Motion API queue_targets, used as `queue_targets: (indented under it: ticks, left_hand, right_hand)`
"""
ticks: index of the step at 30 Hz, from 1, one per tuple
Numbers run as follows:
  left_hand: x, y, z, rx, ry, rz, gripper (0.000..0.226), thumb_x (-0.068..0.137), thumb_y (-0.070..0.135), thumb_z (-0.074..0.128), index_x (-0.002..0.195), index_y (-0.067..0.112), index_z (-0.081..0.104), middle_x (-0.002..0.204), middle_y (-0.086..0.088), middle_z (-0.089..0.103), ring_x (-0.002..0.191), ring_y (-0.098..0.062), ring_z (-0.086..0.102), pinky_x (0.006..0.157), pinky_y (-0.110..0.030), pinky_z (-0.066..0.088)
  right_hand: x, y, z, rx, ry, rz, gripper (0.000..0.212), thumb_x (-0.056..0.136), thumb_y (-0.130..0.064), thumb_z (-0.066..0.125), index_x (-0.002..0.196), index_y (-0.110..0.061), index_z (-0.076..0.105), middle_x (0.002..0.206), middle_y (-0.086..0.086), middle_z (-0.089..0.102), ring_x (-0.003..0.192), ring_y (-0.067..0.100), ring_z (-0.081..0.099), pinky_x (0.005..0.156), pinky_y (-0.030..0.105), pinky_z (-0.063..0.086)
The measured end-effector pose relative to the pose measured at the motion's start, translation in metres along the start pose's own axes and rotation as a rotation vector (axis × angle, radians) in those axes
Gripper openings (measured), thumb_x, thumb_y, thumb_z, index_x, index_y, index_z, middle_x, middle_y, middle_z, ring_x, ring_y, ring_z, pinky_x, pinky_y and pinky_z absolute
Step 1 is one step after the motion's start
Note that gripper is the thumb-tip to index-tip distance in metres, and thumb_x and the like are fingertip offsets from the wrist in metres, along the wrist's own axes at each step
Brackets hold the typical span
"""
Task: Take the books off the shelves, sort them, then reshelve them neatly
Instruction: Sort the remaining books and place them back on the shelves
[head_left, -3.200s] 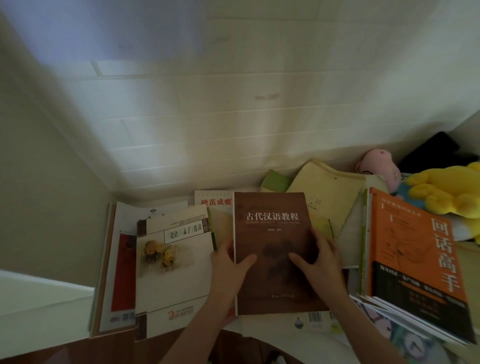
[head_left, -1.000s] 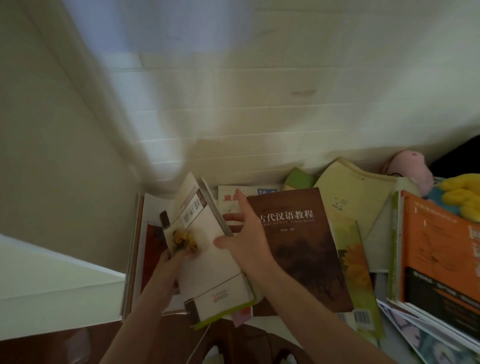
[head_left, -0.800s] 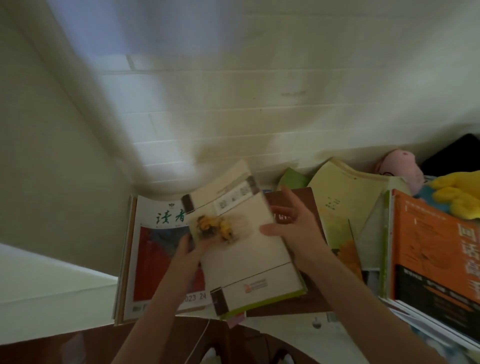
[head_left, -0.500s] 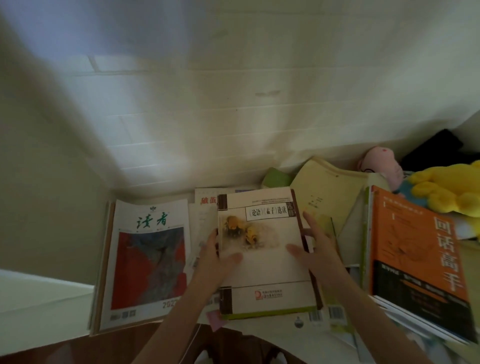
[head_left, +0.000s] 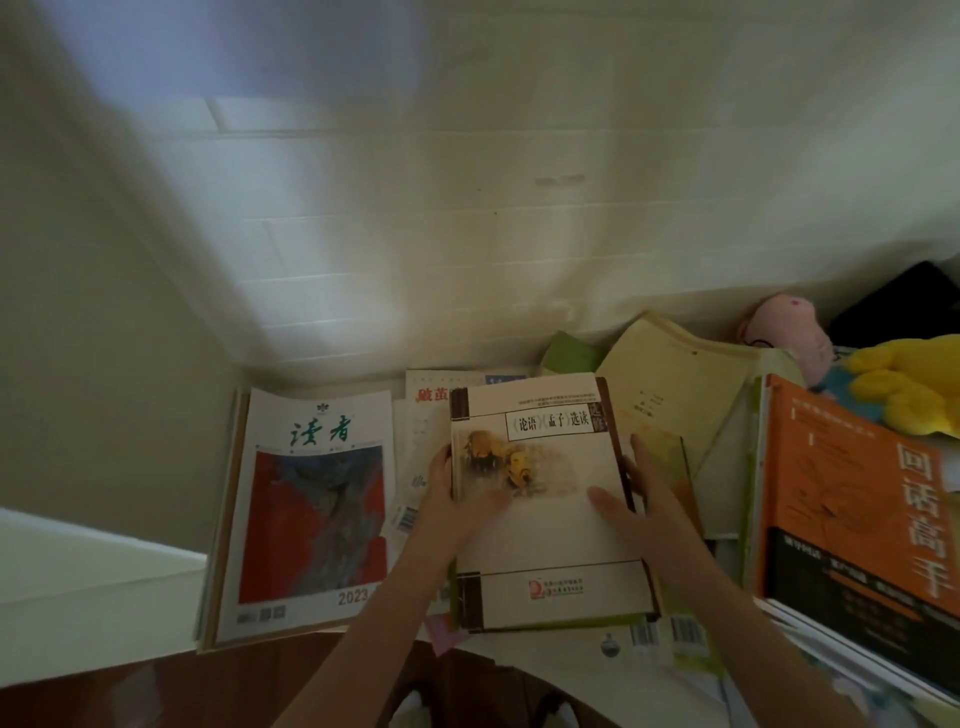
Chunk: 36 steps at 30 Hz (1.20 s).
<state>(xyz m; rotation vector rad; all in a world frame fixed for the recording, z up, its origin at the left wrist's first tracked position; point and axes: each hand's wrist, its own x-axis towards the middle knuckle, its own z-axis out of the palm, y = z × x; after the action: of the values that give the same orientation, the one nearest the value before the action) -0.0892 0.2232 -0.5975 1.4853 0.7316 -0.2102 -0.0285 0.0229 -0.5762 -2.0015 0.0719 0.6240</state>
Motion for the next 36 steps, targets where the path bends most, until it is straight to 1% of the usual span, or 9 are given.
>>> queue_targets:
  ticks: [7,11,15,19,22,25,30,33,36]
  left_hand:
    - [-0.002,0.005,0.0,-0.118,0.023,0.05,0.109,0.061,0.024,0.086,0.145,0.036,0.018,0.133,0.006,0.042,0.117,-0.018,0.048,0.098,-0.047,0.047]
    - [-0.014,0.01,-0.007,-0.143,0.052,0.062,0.111,0.064,0.017,0.085,0.148,0.033,0.015,0.134,-0.005,0.046,0.114,-0.021,0.052,0.079,-0.027,0.052]
    - [-0.018,0.018,-0.038,-0.155,0.038,-0.03,0.065,0.065,0.013,0.083,0.123,0.021,0.055,0.116,-0.006,0.065,0.094,-0.021,0.066,0.075,-0.035,0.058]
    - [-0.016,0.013,-0.094,-0.169,0.094,-0.12,0.048,0.065,0.009,0.079,0.109,0.017,0.061,0.103,-0.012,0.068,0.092,-0.033,0.066,0.08,-0.05,0.055]
    - [-0.012,-0.004,-0.136,-0.175,0.139,-0.139,0.066,0.052,0.013,0.084,0.114,0.011,0.061,0.099,-0.017,0.07,0.087,-0.037,0.066,0.075,-0.05,0.055]
    - [-0.012,-0.021,-0.155,-0.147,0.118,-0.145,0.066,0.047,0.009,0.085,0.108,0.005,0.062,0.083,-0.017,0.071,0.076,-0.036,0.066,0.066,-0.043,0.054]
    - [-0.002,-0.035,-0.157,0.316,0.282,-0.081,0.083,0.061,0.051,0.082,0.13,0.019,0.049,0.129,-0.022,0.055,0.109,-0.043,0.058,0.091,-0.061,0.046]
    - [-0.007,-0.025,-0.145,0.72,0.514,0.104,0.083,0.081,0.048,0.065,0.146,0.013,0.026,0.143,-0.028,0.027,0.126,-0.051,0.036,0.099,-0.064,0.034]
    - [-0.027,-0.007,-0.123,0.565,0.52,0.153,0.093,0.077,0.022,0.075,0.15,0.016,0.018,0.152,-0.015,0.014,0.138,-0.035,0.014,0.11,-0.054,0.022]
  right_hand:
    - [0.004,0.005,-0.011,0.138,-0.003,0.038,0.086,0.085,-0.015,0.07,0.152,-0.03,0.019,0.145,0.003,0.046,0.113,0.013,0.051,0.072,0.021,0.05]
    - [-0.001,0.003,0.0,0.139,0.032,-0.016,0.074,0.086,-0.013,0.069,0.143,-0.038,0.03,0.136,-0.001,0.051,0.114,0.014,0.055,0.083,0.035,0.055]
    - [-0.006,-0.011,0.029,0.136,0.001,-0.056,0.061,0.089,-0.011,0.065,0.131,-0.044,0.036,0.125,-0.007,0.053,0.102,-0.002,0.052,0.067,0.017,0.051]
    - [-0.006,-0.026,0.082,0.128,-0.119,-0.059,0.062,0.091,-0.005,0.061,0.138,-0.034,0.033,0.12,-0.013,0.05,0.097,-0.007,0.05,0.065,0.004,0.048]
    - [-0.004,-0.034,0.133,0.041,-0.252,-0.072,0.075,0.09,-0.008,0.062,0.141,-0.043,0.019,0.127,-0.017,0.045,0.117,0.002,0.047,0.085,0.007,0.045]
    - [-0.006,-0.035,0.165,-0.067,-0.291,-0.099,0.088,0.091,-0.017,0.061,0.149,-0.043,0.001,0.148,-0.008,0.028,0.135,0.014,0.033,0.114,0.035,0.031]
    - [-0.01,-0.041,0.163,-0.065,-0.273,-0.113,0.086,0.09,-0.013,0.063,0.153,-0.034,0.007,0.146,-0.01,0.03,0.131,0.009,0.032,0.116,0.034,0.026]
    - [-0.014,-0.043,0.136,-0.16,-0.175,-0.145,0.076,0.092,-0.012,0.06,0.152,-0.026,0.015,0.151,-0.008,0.022,0.137,0.007,0.02,0.114,0.025,0.017]
    - [-0.008,-0.021,0.082,-0.233,0.106,-0.093,0.075,0.092,-0.023,0.062,0.151,-0.025,0.016,0.158,-0.004,0.012,0.145,0.015,0.009,0.116,0.036,0.016]
